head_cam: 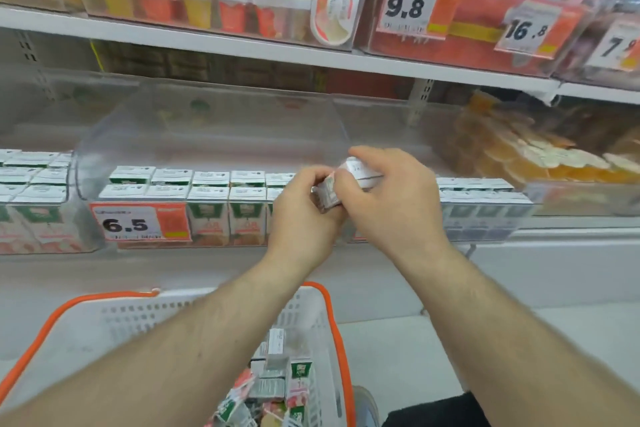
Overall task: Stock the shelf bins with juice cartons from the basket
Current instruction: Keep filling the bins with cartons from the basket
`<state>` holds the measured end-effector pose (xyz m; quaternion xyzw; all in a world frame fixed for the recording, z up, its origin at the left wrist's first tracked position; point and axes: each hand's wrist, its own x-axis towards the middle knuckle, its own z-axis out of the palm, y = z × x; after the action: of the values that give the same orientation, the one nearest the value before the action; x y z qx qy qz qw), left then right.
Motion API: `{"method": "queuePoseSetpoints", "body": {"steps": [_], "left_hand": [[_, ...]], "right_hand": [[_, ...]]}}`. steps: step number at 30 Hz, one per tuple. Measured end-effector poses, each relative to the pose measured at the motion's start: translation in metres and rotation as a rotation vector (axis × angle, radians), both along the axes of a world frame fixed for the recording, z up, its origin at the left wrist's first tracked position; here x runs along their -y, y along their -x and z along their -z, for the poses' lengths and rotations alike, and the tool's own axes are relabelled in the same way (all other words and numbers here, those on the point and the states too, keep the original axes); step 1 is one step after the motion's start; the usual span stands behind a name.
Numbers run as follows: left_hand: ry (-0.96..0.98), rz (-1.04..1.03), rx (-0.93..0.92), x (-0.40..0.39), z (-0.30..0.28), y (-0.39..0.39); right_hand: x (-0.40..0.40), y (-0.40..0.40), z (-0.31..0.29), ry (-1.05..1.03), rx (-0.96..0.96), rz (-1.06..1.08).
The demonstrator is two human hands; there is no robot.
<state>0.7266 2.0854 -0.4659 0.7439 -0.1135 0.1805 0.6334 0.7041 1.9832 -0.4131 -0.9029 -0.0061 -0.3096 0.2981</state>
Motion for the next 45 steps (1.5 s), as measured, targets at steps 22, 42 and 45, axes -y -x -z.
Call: {"method": "queuePoseSetpoints", "body": {"steps": [22, 42, 45], "left_hand": [[-0.944, -0.21, 0.28, 0.037, 0.059, -0.015], [-0.741, -0.044, 0.287, -0.038, 0.103, 0.027], [-0.761, -0.005, 0.018, -0.067, 0.12, 0.043]], "right_hand": [[0.161, -0.136, 0.028, 0.195, -0.586, 0.336], [0.063, -0.038, 0.076, 0.42, 0.491, 0.065], [0.012, -0.014, 0.094, 0.425, 0.484, -0.213]]}}
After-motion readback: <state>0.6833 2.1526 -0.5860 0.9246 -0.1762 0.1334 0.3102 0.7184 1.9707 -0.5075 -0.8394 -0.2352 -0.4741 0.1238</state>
